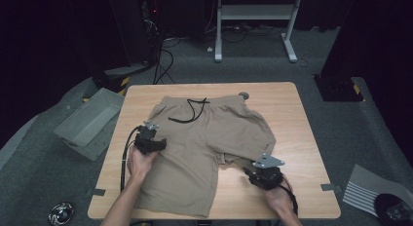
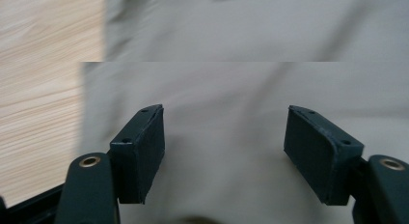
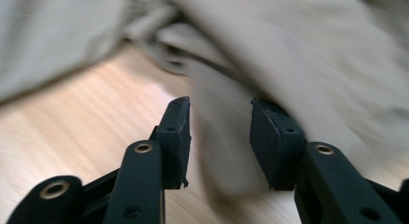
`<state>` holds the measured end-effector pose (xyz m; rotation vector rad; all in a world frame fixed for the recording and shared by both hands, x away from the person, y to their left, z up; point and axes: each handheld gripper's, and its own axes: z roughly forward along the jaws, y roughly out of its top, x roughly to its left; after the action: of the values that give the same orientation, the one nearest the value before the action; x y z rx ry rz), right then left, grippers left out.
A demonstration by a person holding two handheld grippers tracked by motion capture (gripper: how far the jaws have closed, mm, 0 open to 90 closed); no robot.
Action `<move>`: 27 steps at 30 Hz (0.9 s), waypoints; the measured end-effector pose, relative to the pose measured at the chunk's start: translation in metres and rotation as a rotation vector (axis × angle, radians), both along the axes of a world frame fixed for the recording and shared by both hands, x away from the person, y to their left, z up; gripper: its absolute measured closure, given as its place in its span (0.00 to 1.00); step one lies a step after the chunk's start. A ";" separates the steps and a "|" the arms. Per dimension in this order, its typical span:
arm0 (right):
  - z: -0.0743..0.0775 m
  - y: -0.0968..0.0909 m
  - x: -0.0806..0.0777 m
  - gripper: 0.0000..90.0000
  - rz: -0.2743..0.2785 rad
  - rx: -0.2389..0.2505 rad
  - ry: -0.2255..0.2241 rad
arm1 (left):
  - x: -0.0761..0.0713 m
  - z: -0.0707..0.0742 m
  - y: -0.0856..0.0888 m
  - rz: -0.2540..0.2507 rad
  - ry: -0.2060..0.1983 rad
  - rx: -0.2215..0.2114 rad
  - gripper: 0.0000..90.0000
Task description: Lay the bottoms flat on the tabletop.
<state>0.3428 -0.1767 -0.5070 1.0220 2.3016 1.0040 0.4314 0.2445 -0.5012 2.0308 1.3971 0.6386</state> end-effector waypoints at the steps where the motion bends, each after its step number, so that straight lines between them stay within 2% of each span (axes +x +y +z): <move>1: -0.001 -0.006 -0.001 0.65 -0.031 0.004 -0.002 | -0.005 0.001 -0.005 -0.024 -0.017 -0.020 0.34; 3: -0.004 -0.014 -0.003 0.65 -0.076 0.009 -0.022 | -0.013 0.000 -0.012 -0.056 -0.032 -0.033 0.34; 5: -0.003 -0.018 -0.006 0.64 -0.110 0.038 -0.040 | -0.017 -0.004 -0.015 -0.064 -0.028 -0.051 0.33; 7: -0.002 -0.020 -0.008 0.63 -0.140 0.044 -0.054 | -0.017 -0.010 -0.014 -0.055 -0.012 -0.052 0.33; 10: -0.002 -0.021 -0.004 0.61 -0.171 0.031 -0.040 | -0.017 -0.021 -0.009 -0.026 0.007 -0.056 0.33; 11: -0.002 -0.021 -0.004 0.61 -0.185 0.031 -0.039 | -0.018 -0.025 -0.007 -0.024 0.004 -0.053 0.33; 13: -0.003 -0.023 -0.002 0.59 -0.217 0.032 -0.035 | -0.025 -0.030 -0.003 -0.029 -0.053 -0.072 0.33; 16: -0.003 -0.029 0.000 0.56 -0.264 0.032 -0.032 | -0.027 -0.030 -0.002 -0.026 -0.052 -0.073 0.33; 18: -0.004 -0.032 0.002 0.55 -0.278 0.049 -0.017 | -0.027 -0.030 -0.002 -0.026 -0.052 -0.072 0.33; 20: -0.008 -0.034 0.011 0.54 -0.279 0.063 0.052 | -0.027 -0.030 -0.002 -0.026 -0.052 -0.071 0.33; 22: -0.014 -0.037 0.020 0.64 -0.271 0.107 0.117 | -0.027 -0.030 -0.002 -0.029 -0.051 -0.069 0.33; 24: -0.015 -0.039 0.026 0.87 -0.222 0.134 0.141 | -0.028 -0.030 -0.003 -0.031 -0.054 -0.068 0.33; 25: -0.013 -0.039 0.027 0.95 -0.199 0.143 0.138 | -0.028 -0.030 -0.003 -0.031 -0.054 -0.068 0.33; 27: -0.006 -0.038 0.030 0.99 -0.167 0.139 0.115 | -0.028 -0.030 -0.003 -0.031 -0.054 -0.068 0.33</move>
<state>0.3728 -0.2144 -0.5127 1.3373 2.2159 1.0738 0.4033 0.2420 -0.5313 1.9642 1.3356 0.6194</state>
